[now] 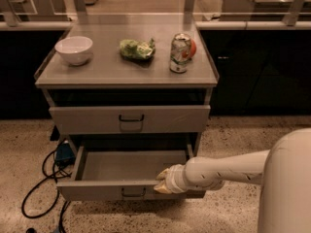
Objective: Open middle drawer
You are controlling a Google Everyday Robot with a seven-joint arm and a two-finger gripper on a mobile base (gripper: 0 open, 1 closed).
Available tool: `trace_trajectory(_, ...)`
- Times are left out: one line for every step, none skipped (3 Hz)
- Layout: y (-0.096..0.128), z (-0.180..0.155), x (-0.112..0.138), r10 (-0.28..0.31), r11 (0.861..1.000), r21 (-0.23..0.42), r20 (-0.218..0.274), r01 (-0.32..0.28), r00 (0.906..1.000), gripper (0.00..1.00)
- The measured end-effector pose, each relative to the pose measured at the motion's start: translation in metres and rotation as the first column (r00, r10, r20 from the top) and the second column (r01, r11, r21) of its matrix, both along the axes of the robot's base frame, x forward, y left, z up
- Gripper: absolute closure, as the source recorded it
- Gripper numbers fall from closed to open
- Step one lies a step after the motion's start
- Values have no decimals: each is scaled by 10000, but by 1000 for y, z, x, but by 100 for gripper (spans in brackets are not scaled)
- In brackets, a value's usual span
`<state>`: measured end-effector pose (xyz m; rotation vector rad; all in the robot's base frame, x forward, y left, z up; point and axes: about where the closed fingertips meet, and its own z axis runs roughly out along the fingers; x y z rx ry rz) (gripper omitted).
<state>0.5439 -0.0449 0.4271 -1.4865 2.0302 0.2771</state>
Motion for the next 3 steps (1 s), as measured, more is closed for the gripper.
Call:
trace_trajectory(0, 0, 0, 0, 10000, 0, 0, 0, 10000, 81)
trace_trajectory(0, 0, 0, 1, 10000, 0, -1, -1, 10000, 58)
trace_trajectory(0, 0, 0, 1, 10000, 0, 0, -1, 10000, 34)
